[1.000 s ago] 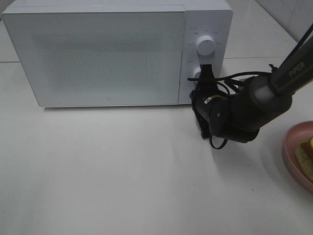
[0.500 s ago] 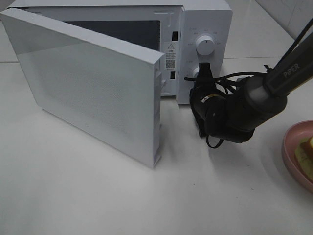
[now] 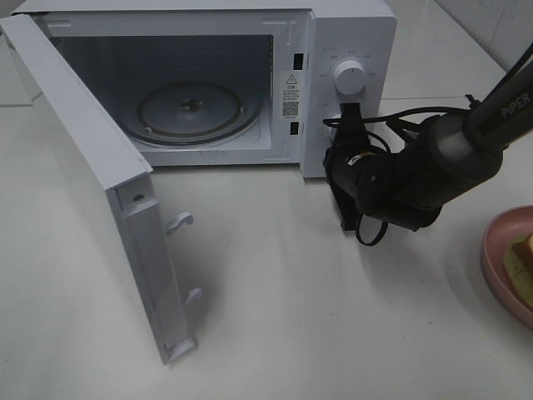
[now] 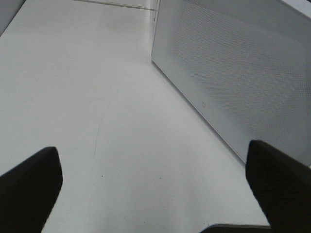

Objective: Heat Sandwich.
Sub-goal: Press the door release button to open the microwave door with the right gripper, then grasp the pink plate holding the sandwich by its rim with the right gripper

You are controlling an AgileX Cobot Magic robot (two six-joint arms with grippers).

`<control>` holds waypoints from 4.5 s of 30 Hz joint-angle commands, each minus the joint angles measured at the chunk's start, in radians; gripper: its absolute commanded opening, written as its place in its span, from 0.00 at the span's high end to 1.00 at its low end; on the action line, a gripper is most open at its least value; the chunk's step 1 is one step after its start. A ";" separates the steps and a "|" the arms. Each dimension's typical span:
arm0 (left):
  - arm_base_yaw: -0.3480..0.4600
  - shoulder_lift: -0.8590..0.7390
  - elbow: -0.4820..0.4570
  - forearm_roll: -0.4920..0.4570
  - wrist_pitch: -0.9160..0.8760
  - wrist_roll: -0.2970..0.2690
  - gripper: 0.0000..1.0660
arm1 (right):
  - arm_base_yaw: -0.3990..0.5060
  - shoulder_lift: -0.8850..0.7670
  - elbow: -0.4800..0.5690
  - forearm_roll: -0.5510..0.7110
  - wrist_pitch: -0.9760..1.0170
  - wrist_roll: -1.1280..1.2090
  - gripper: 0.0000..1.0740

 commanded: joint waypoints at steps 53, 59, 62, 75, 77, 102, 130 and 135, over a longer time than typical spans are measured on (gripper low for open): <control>0.002 -0.022 0.002 -0.008 -0.016 -0.005 0.09 | -0.018 -0.638 0.118 -0.592 1.107 -0.756 0.99; 0.002 -0.022 0.002 -0.008 -0.016 -0.005 0.09 | -0.018 -0.673 0.079 -0.592 1.262 -0.923 0.97; 0.002 -0.022 0.002 -0.008 -0.016 -0.005 0.09 | -0.018 -0.688 0.072 -0.593 1.333 -1.012 0.96; 0.002 -0.016 0.002 -0.008 -0.016 -0.005 0.09 | -0.018 -0.754 0.071 -0.668 1.578 -1.120 0.80; 0.002 -0.016 0.002 -0.008 -0.016 -0.005 0.09 | -0.018 -0.754 0.071 -0.687 1.595 -1.108 0.76; 0.002 -0.016 0.002 -0.008 -0.016 -0.005 0.09 | -0.095 -0.754 0.071 -0.836 1.664 -0.929 0.11; 0.002 -0.016 0.002 -0.008 -0.016 -0.005 0.09 | -0.231 -0.640 0.222 -0.833 1.476 -0.996 0.14; 0.002 -0.016 0.002 -0.008 -0.016 -0.005 0.09 | -0.263 -0.587 0.222 -0.837 1.434 -1.031 0.14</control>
